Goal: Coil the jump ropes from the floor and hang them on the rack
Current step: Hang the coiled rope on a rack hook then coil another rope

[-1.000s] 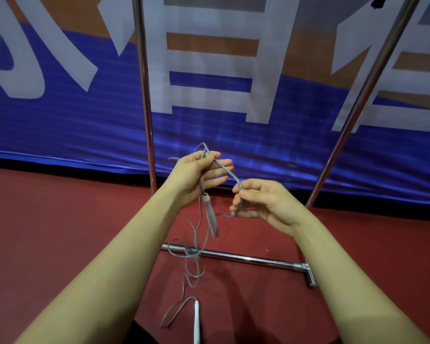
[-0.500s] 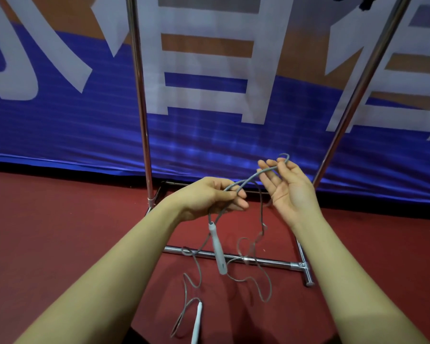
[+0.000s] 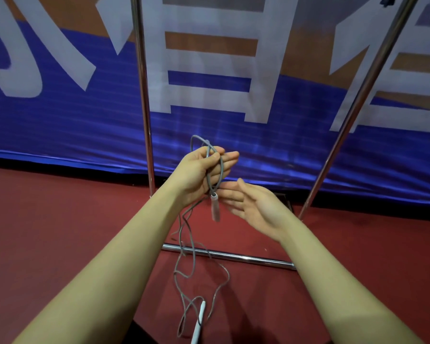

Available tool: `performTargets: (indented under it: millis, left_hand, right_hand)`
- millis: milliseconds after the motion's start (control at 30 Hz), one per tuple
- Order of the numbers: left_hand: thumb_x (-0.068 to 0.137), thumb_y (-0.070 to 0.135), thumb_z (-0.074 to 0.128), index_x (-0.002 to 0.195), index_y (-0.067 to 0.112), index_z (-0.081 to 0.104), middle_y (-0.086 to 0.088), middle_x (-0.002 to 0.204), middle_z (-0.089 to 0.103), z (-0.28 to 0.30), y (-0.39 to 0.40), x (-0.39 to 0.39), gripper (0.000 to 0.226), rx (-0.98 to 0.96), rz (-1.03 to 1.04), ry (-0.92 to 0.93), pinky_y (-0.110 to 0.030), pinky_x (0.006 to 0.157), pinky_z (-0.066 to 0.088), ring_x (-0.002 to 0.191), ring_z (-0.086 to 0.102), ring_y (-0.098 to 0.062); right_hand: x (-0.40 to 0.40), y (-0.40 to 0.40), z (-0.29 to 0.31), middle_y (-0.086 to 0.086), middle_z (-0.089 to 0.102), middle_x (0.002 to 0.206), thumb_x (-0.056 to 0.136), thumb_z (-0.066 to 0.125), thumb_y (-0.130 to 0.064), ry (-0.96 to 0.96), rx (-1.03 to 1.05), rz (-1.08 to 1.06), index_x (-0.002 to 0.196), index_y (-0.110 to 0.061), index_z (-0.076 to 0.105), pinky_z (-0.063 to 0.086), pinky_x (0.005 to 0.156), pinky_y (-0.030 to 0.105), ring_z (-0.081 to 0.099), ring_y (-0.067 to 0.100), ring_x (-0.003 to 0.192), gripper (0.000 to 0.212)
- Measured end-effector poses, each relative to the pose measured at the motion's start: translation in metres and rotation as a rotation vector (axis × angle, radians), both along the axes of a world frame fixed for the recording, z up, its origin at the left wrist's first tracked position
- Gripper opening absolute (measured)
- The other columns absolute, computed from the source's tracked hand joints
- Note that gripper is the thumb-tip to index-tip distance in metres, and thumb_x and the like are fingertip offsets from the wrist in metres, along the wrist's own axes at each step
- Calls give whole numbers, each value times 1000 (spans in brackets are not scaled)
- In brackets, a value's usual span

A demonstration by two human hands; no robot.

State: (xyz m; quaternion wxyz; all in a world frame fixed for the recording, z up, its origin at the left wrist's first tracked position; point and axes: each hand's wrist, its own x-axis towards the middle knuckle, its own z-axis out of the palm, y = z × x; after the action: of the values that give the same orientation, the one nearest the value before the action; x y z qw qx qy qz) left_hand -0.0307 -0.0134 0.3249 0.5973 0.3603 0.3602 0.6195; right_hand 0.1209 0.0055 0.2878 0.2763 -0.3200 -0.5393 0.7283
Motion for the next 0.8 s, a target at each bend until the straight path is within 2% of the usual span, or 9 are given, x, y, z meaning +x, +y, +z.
performTargets:
  millis: [100,200,300,400,500,600,700,800]
  left_hand:
    - [101,1,33,94,5,50,-20,111,63,2,-1,-5,19,-13,12,3,-28,81,55,98,65,-26]
    - [101,1,33,96,4,51,-17,112,66,3,-3,-10,20,-14,-1,-14,-27,80,56,95,68,-22]
    - [101,1,35,96,5,53,-12,108,68,4,-4,-12,19,-1,-8,-4,-26,80,56,92,70,-15]
    - [100,1,36,96,5,54,-11,102,71,4,-5,-11,19,9,-13,16,-25,76,57,86,71,-16]
    - [101,3,35,97,5,55,-14,99,70,3,-5,-14,21,-8,-16,49,-30,75,57,84,71,-18]
    - [102,10,37,95,8,55,-13,97,70,-1,-8,-14,19,-78,-49,112,-38,71,58,81,72,-20]
    - [100,15,42,95,9,57,-7,84,74,-6,-11,-9,17,-176,-132,207,-34,60,58,69,72,-17]
    - [100,13,44,95,5,59,-9,82,74,-9,-11,-7,18,-223,-185,297,-29,62,58,69,72,-15]
  right_hand:
    - [-4,-2,0,-1,70,95,95,38,-33,-8,67,51,116,-17,61,33,90,33,62,9,91,34]
    - [-6,-5,-3,-2,62,82,84,48,-32,16,79,85,115,-17,62,35,79,25,53,8,79,37]
    - [-10,-8,-3,-4,56,78,80,53,-27,69,86,53,103,-16,61,35,72,21,49,5,71,27]
    - [-13,-7,-1,-4,63,74,77,57,-21,160,66,-33,84,-16,54,38,69,21,55,5,67,9]
    - [-6,-4,6,2,65,66,80,53,-20,259,48,-107,80,-13,48,50,69,23,63,12,65,9]
    - [6,-2,17,3,61,58,88,46,-18,360,-16,-192,82,-14,45,55,58,27,62,14,54,8]
    - [15,0,25,0,62,57,99,37,-17,418,-41,-321,83,-15,46,54,51,25,61,12,50,18]
    - [22,4,30,3,70,67,101,38,-16,559,-101,-420,82,-15,48,57,56,31,70,14,63,21]
